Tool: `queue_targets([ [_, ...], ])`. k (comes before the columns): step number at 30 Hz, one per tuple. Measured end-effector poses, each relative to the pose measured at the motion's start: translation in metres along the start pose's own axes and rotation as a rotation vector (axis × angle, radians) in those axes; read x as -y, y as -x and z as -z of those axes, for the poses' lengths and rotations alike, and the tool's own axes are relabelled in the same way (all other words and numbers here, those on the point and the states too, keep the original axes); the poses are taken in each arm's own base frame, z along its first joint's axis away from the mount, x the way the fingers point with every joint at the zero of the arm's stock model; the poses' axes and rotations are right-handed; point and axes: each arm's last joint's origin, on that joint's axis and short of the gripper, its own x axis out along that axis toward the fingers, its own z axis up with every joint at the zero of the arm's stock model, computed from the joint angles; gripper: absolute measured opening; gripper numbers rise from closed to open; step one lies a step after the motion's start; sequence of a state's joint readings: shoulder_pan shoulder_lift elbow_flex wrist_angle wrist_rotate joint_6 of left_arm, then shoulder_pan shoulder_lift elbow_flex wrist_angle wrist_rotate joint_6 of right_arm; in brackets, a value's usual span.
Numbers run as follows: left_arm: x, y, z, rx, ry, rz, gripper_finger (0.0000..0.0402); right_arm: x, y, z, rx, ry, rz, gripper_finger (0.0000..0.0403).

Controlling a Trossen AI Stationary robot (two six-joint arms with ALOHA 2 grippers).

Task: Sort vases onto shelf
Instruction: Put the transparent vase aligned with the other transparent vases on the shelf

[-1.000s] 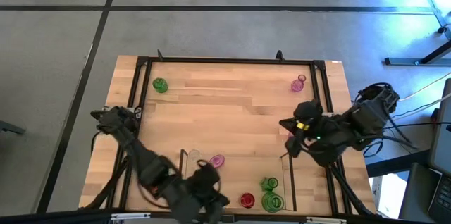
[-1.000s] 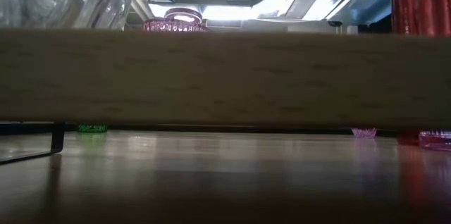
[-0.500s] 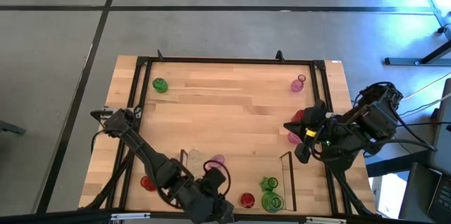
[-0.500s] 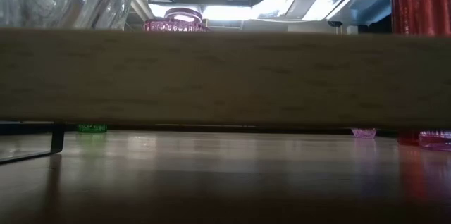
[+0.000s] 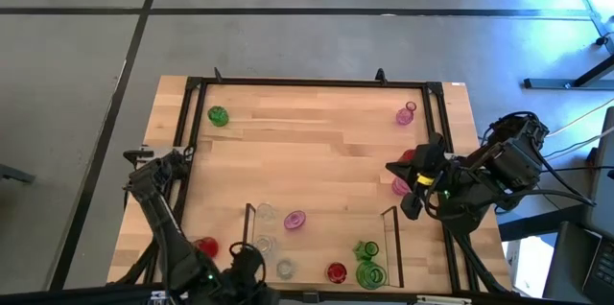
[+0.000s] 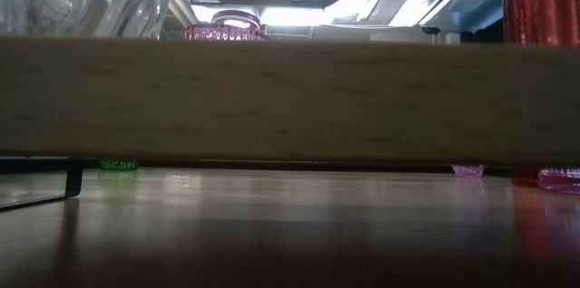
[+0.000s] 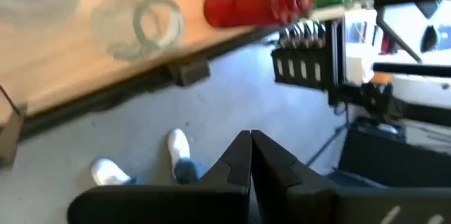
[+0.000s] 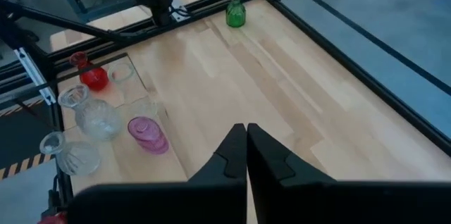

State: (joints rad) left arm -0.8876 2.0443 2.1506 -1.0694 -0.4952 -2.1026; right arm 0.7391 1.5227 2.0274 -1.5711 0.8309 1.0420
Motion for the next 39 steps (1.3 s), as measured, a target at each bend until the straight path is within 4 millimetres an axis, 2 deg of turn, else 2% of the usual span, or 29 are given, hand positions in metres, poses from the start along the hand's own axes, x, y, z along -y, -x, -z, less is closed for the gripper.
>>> queue_targets([
  [7, 0.008, -0.009, -0.011, -0.001, -0.108, 0.002, 0.0, 0.0, 0.0, 0.0, 0.013, 0.0, 0.007, 0.0],
  [11, 0.01, -0.012, -0.015, -0.046, -0.067, -0.023, 0.0, 0.0, 0.0, 0.0, 0.013, -0.021, 0.007, 0.0],
  [16, 0.013, -0.017, -0.026, -0.017, -0.041, -0.045, 0.0, 0.0, 0.0, -0.001, 0.028, -0.026, 0.015, 0.0],
  [21, 0.03, -0.029, -0.046, -0.04, -0.133, 0.009, 0.0, 0.001, 0.0, -0.001, 0.051, -0.026, 0.028, 0.0],
  [24, 0.046, -0.037, -0.06, -0.132, -0.239, 0.081, 0.0, 0.001, 0.0, -0.001, 0.051, -0.025, 0.029, 0.0],
  [27, 0.05, -0.055, -0.074, -0.25, -0.36, 0.053, 0.0, 0.001, 0.0, -0.001, 0.052, -0.022, 0.029, 0.0],
  [31, 0.043, -0.09, -0.081, -0.41, -0.534, -0.005, 0.0, 0.001, 0.0, -0.001, 0.052, -0.019, 0.029, 0.0],
  [34, 0.038, -0.108, -0.086, -0.511, -0.603, -0.027, 0.0, 0.001, 0.0, -0.001, 0.051, -0.018, 0.029, 0.0],
  [39, 0.034, -0.121, -0.099, -0.489, -0.691, -0.069, 0.0, 0.0, 0.0, -0.001, 0.05, -0.018, 0.028, 0.0],
])
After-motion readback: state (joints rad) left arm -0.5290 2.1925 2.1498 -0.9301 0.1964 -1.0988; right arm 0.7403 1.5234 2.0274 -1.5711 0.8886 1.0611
